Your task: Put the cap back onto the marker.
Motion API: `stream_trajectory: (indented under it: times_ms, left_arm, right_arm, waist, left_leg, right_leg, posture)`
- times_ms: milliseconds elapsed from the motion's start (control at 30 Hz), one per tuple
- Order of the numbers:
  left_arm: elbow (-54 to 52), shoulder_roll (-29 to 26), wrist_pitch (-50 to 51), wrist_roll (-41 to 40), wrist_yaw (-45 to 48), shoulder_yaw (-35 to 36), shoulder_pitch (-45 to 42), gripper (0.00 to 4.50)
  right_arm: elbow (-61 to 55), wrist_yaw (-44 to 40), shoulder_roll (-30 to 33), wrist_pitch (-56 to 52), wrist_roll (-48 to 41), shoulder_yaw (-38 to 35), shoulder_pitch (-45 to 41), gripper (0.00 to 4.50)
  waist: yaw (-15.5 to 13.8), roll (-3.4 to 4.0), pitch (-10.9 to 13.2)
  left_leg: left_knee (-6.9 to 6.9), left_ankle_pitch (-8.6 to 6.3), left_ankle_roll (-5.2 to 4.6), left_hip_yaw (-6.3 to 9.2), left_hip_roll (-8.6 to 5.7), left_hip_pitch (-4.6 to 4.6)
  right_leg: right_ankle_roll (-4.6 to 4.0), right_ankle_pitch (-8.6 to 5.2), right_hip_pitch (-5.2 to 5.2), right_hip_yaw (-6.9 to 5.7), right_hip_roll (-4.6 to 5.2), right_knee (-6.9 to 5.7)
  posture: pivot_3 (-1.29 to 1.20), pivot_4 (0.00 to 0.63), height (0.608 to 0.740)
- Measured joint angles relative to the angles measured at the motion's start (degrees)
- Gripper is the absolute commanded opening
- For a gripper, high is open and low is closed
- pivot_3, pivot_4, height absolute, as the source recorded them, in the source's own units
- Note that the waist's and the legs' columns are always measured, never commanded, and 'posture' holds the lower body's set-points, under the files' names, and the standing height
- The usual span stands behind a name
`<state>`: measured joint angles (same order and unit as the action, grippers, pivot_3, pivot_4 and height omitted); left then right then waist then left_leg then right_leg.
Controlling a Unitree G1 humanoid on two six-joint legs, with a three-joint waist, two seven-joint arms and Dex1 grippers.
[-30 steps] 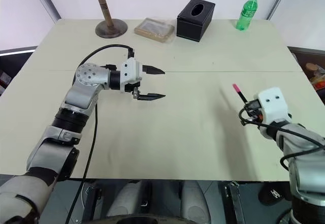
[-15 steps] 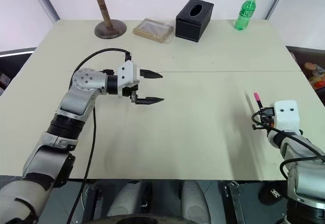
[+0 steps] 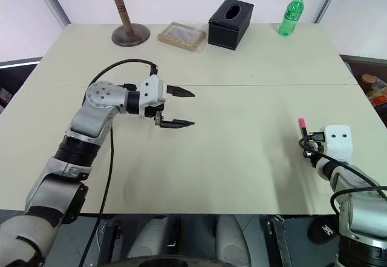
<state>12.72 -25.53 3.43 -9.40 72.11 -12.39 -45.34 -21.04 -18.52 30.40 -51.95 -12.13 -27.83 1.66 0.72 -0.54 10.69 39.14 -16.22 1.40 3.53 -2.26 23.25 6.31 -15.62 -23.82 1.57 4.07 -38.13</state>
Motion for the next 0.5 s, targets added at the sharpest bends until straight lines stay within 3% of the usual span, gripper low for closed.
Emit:
stream_trajectory:
  times_ms: [67, 233, 500]
  left_arm:
    - [0.07, 0.16, -0.05, 0.00, 0.25, -0.19, -0.02, 3.99]
    - [1.20, 0.98, -0.55, 0.02, 0.76, -0.38, -0.24, 3.99]
    - [5.51, 3.42, -4.12, 0.31, 2.14, -2.08, -2.39, 3.99]
  right_arm:
    - [-0.53, -0.06, 0.12, -0.32, -0.18, 0.00, 0.22, 4.39]
    - [-8.65, -0.73, 1.91, -4.85, -1.84, -0.97, 1.76, 4.39]
    - [-34.71, -1.56, 2.63, -25.03, -11.53, -8.45, -2.71, 4.39]
  waist:
    - [0.00, 0.00, 0.00]
    - [-0.04, 0.02, -0.01]
    - [-0.08, 0.02, 0.00]
  left_leg:
    - [0.00, 0.00, 0.00, 0.00, 0.00, 0.00]
    - [0.00, 0.00, 0.00, 0.01, 0.00, 0.00]
    - [0.00, 0.00, -0.01, 0.06, 0.00, -0.01]
  right_leg:
    - [0.00, 0.00, 0.00, 0.00, 0.00, 0.00]
    - [0.00, 0.00, 0.01, 0.00, 0.01, 0.00]
    - [0.00, 0.00, 0.07, -0.04, 0.00, 0.04]
  posture:
    - [0.00, 0.150, 0.740]
    - [0.00, 0.150, 0.740]
    - [0.00, 0.150, 0.740]
